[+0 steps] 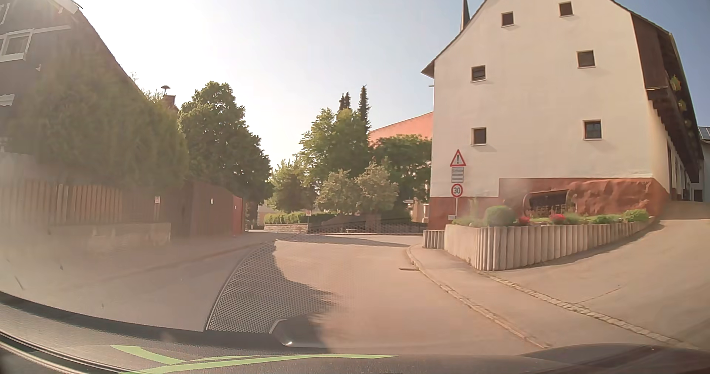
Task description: Follow the waypoints while adhering to traffic rules and regulations
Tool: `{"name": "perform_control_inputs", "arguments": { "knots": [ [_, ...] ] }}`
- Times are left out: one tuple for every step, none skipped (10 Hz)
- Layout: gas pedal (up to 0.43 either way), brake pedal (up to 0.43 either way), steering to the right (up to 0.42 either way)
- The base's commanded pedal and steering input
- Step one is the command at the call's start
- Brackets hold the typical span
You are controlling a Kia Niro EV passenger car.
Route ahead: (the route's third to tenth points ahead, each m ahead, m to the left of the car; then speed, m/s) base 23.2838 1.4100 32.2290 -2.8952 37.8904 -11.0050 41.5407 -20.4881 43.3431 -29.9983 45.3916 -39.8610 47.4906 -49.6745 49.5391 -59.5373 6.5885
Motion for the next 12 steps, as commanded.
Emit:
{"name": "perform_control_inputs", "arguments": {
  "knots": [
    [0.209,0.000,-0.085],
    [0.209,0.000,-0.067],
    [0.209,0.000,-0.054],
    [0.209,0.000,-0.045],
    [0.209,0.000,-0.031],
    [0.209,0.000,-0.018],
    [0.197,0.000,-0.009],
    [0.177,0.000,-0.001],
    [0.177,0.000,0.005],
    [0.157,0.000,0.009],
    [0.130,0.000,0.015],
    [0.098,0.000,0.021]
  ]
}}
